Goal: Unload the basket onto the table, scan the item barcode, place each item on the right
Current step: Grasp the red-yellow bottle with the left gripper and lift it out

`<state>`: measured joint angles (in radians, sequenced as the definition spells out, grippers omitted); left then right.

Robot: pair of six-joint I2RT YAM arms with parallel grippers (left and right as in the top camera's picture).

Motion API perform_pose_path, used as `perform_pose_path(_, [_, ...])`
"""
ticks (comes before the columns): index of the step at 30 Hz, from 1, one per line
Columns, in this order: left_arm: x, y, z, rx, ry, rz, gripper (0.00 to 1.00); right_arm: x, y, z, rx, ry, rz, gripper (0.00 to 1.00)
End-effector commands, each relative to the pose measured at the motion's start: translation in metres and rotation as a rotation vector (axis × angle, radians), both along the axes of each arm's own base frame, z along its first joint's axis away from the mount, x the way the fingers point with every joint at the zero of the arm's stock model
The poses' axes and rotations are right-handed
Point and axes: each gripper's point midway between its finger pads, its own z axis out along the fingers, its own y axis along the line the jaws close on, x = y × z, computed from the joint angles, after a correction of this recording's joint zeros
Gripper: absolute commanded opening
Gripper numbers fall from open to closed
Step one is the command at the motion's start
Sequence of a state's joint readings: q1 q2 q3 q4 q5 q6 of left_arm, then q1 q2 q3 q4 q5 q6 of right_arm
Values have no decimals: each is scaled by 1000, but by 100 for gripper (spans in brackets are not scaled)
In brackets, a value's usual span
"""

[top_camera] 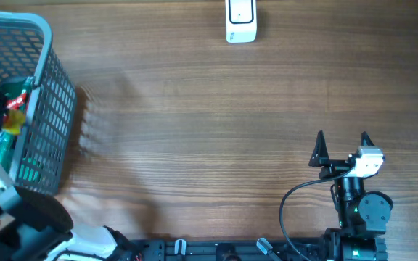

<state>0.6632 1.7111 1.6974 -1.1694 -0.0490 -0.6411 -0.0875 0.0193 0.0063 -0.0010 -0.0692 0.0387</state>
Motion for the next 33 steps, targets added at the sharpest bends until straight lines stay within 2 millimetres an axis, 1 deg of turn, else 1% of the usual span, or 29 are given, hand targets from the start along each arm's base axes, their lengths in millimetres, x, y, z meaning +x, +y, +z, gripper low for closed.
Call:
perform_pose_path(1, [6, -9, 83, 94, -212, -39, 36, 0, 0, 1, -12, -6, -4, 100])
perform_pose_path(4, [7, -26, 121, 106, -334, -83, 37, 0, 0, 1, -13, -6, -4, 100])
perform_pose_path(7, [5, -44, 151, 110, -441, -132, 37, 0, 0, 1, -13, -6, -4, 100])
perform_pose_path(8, [5, -49, 158, 111, -468, -147, 37, 0, 0, 1, -13, -6, -4, 100])
perform_pose_path(9, [4, -57, 170, 112, -515, -173, 37, 0, 0, 1, -12, -6, -4, 100])
perform_pose_path(13, [2, -82, 203, 111, -642, -250, 37, 0, 0, 1, -13, -6, -4, 100])
perform_pose_path(17, [0, -103, 228, 72, -757, -289, 37, 0, 0, 1, -13, -6, -3, 100])
perform_pose_path(20, [5, -127, 241, 11, -826, -365, 36, 0, 0, 1, -13, -6, -4, 100])
perform_pose_path(25, [15, -157, 243, -29, -836, -459, 36, 0, 0, 1, -13, -6, -4, 100])
perform_pose_path(32, [31, -217, 253, -72, -877, -651, 35, 0, 0, 1, -12, -6, -4, 100])
perform_pose_path(33, [32, -228, 254, -83, -879, -681, 35, 0, 0, 1, -13, -6, -4, 100])
